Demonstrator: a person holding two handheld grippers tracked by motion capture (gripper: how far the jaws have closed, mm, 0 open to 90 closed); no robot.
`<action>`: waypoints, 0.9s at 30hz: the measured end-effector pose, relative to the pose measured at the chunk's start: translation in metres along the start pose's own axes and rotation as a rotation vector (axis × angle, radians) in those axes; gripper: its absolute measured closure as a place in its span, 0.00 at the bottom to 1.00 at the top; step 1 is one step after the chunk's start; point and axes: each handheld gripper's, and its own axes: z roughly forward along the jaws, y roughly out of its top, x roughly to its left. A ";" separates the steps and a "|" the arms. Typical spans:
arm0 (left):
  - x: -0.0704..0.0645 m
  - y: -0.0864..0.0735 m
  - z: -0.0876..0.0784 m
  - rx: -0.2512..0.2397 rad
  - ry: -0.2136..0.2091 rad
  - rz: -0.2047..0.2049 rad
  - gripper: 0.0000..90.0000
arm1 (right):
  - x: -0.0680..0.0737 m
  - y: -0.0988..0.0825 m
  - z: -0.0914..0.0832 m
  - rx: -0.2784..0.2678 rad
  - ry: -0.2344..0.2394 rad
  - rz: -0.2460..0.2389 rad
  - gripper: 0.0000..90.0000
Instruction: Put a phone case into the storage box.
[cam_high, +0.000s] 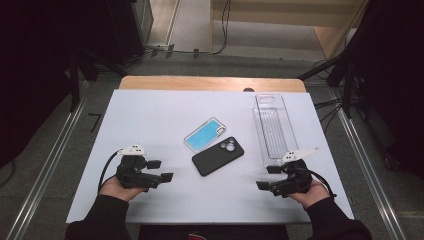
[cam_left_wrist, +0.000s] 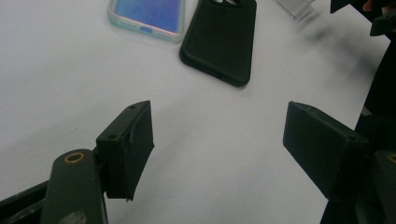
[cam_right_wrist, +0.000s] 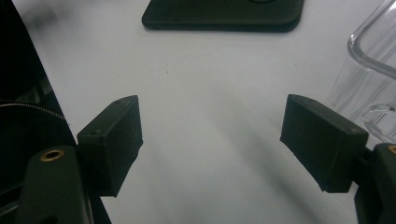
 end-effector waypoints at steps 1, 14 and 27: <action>0.000 0.001 0.001 -0.009 0.000 -0.006 0.27 | 0.000 0.000 0.000 -0.002 0.001 0.004 0.21; 0.001 0.015 0.011 0.002 0.024 0.004 0.27 | -0.001 0.000 0.000 -0.002 0.002 0.010 0.21; 0.002 0.033 0.022 0.005 0.042 0.040 0.27 | 0.000 -0.001 0.000 -0.002 -0.003 0.010 0.21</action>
